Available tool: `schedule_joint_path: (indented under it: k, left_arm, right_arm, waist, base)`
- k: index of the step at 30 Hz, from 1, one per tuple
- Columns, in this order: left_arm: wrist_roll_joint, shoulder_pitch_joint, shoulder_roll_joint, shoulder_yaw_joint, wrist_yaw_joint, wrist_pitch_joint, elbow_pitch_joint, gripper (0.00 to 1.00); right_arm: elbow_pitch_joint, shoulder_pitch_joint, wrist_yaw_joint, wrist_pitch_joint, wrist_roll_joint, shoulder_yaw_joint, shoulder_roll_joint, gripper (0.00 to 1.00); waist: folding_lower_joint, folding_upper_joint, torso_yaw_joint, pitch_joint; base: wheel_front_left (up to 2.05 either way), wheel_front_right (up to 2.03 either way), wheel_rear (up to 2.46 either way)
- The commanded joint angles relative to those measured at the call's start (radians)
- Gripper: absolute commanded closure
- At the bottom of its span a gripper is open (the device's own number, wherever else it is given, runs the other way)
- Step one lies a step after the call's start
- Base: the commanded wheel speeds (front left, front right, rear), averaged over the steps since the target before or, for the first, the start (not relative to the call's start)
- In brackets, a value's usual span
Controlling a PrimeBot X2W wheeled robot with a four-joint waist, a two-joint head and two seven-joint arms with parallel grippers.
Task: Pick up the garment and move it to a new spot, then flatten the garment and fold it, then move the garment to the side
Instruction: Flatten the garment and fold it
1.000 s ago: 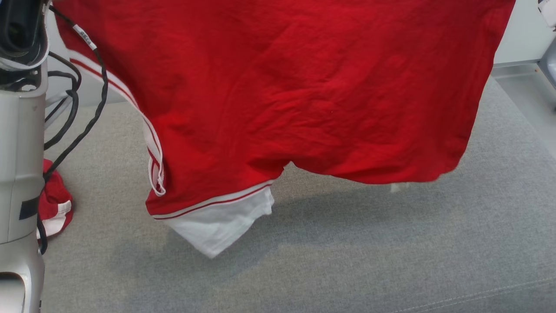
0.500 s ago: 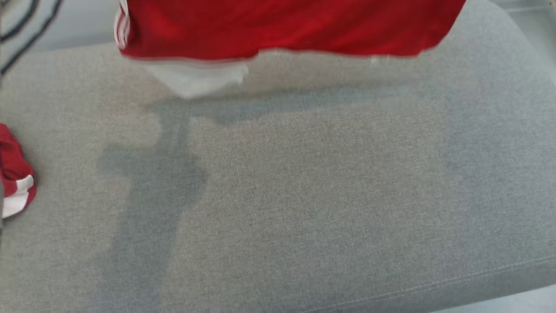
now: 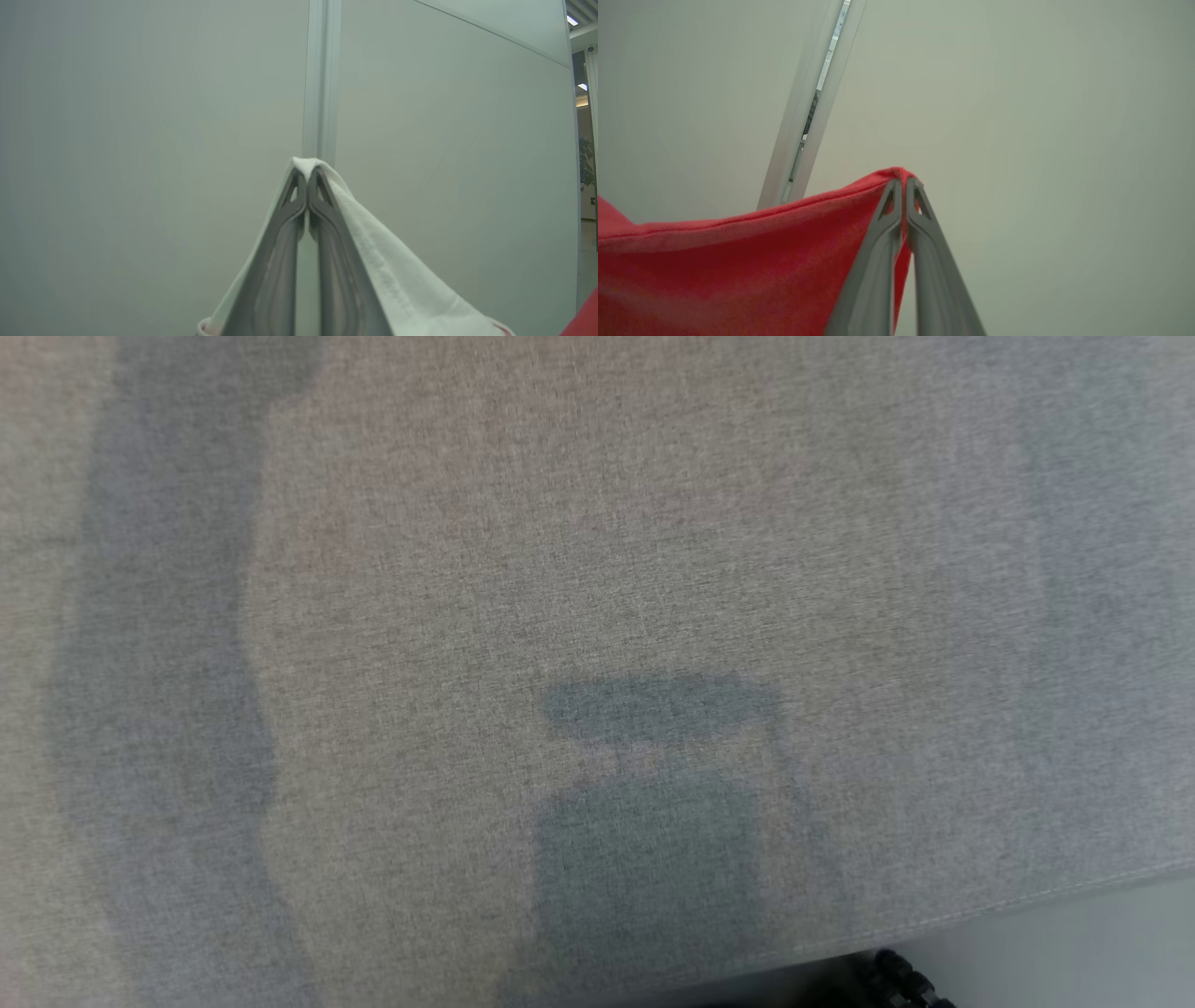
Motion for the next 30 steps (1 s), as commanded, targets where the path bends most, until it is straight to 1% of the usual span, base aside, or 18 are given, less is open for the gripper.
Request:
schedule_joint_path:
  k: [1,3,6,8,9,12,14,16,19,23,27,30]
  left_arm:
    - [0.012,0.043,-0.001,0.008,-0.005,-0.003,-0.003,1.0]
    - [0.019,0.115,-0.011,0.059,-0.018,-0.003,-0.054,1.0]
    - [0.017,0.257,-0.026,0.108,-0.029,-0.003,-0.122,1.0]
    - [0.004,0.356,-0.028,0.119,-0.033,-0.004,-0.166,1.0]
    - [-0.012,0.403,-0.024,0.103,-0.033,-0.004,-0.199,1.0]
    - [-0.08,0.571,0.013,0.078,-0.033,-0.004,-0.299,1.0]
    - [-0.135,0.699,0.045,0.055,-0.033,-0.004,-0.362,1.0]
    - [-0.184,0.82,0.08,0.052,-0.033,-0.004,-0.424,1.0]
    - [-0.228,1.008,0.129,0.044,-0.034,-0.004,-0.518,1.0]
    - [-0.269,1.24,0.168,0.055,-0.034,-0.004,-0.638,1.0]
    - [-0.271,1.453,0.158,0.097,-0.015,-0.004,-0.741,1.0]
    - [-0.261,1.59,0.136,0.119,-0.002,-0.004,-0.8,1.0]
  right_arm:
    - [-0.002,0.015,-0.001,-0.003,-0.014,-0.008,-0.002,1.0]
    - [-0.006,0.064,-0.001,-0.003,-0.037,-0.027,0.008,1.0]
    - [-0.016,0.148,-0.001,-0.003,-0.051,-0.055,0.018,1.0]
    - [-0.026,0.211,-0.001,-0.004,-0.04,-0.064,0.014,1.0]
    - [-0.03,0.244,-0.001,-0.004,-0.032,-0.067,0.009,1.0]
    - [-0.047,0.362,-0.001,-0.004,-0.002,-0.072,-0.011,1.0]
    - [-0.053,0.453,-0.001,-0.004,0.031,-0.071,-0.013,1.0]
    - [-0.06,0.537,-0.001,-0.004,0.065,-0.07,-0.029,1.0]
    - [-0.066,0.667,-0.001,-0.004,0.104,-0.065,-0.048,1.0]
    - [-0.088,0.812,-0.001,-0.004,0.133,-0.076,-0.059,1.0]
    - [-0.118,0.942,-0.002,-0.004,0.123,-0.094,-0.07,1.0]
    - [-0.174,1.033,-0.002,-0.004,0.123,-0.144,-0.075,1.0]
  waist:
    - [-0.0003,0.0,0.027,0.202]
    - [-0.0003,0.0,0.038,0.207]
    - [-0.0003,0.0,0.058,0.188]
    - [-0.0003,0.0,0.068,0.162]
    - [-0.0003,0.0,0.071,0.147]
    - [-0.0003,0.0,0.074,0.084]
    - [-0.0003,0.0,0.073,0.034]
    - [-0.0003,0.0,0.072,-0.018]
    - [-0.0003,0.0,0.065,-0.093]
    - [-0.0003,0.0,0.055,-0.173]
    - [-0.0003,0.0,0.053,-0.237]
    - [-0.0003,0.0,0.065,-0.276]
  base:
    - [0.0,0.0,0.0]
    - [0.0,0.0,0.0]
    - [0.0,0.0,0.0]
    - [0.0,0.0,0.0]
    - [0.0,0.0,0.0]
    - [0.0,0.0,0.0]
    - [0.0,0.0,0.0]
    - [0.0,0.0,0.0]
    - [0.0,0.0,0.0]
    - [0.0,0.0,0.0]
    - [0.0,0.0,0.0]
    - [0.0,0.0,0.0]
